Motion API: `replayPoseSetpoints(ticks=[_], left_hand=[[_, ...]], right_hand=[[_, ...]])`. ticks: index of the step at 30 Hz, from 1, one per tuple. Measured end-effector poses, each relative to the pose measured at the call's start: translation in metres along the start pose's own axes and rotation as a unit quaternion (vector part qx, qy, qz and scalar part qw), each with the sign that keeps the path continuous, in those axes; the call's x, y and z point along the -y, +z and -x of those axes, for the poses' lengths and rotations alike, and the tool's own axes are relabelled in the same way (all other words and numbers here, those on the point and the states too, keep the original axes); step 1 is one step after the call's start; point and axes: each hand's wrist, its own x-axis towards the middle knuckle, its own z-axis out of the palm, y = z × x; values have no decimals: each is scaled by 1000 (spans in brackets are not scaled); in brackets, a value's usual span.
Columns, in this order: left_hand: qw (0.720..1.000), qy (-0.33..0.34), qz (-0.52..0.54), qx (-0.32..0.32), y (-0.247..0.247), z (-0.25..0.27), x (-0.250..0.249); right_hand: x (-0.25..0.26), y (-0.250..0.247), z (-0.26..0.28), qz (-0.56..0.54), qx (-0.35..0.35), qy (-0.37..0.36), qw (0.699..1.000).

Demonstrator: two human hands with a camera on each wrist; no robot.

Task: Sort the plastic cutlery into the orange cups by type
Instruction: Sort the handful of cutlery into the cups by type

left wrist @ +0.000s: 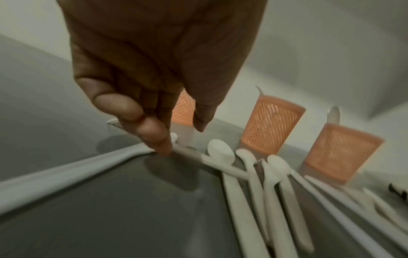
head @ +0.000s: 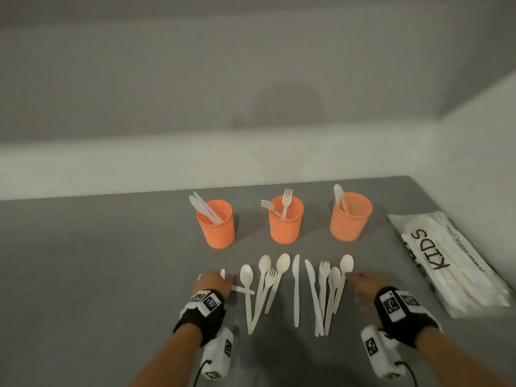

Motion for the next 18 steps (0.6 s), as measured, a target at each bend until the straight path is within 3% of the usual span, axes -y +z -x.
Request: replayPoseSetpoints(ticks=[5, 10, 14, 18], left_hand=[[1000, -12, -10, 26, 9, -5, -15], [992, -27, 95, 80, 10, -10, -8], [998, -1, -65, 23, -9, -2, 12], [994, -31, -102, 3, -12, 2, 46]], right_hand=[[8, 7, -7, 5, -15, -4, 1000], [16, 12, -7, 47, -22, -22, 998], [19, 13, -11, 137, -44, -42, 989], [20, 20, -15, 229, -64, -40, 971]])
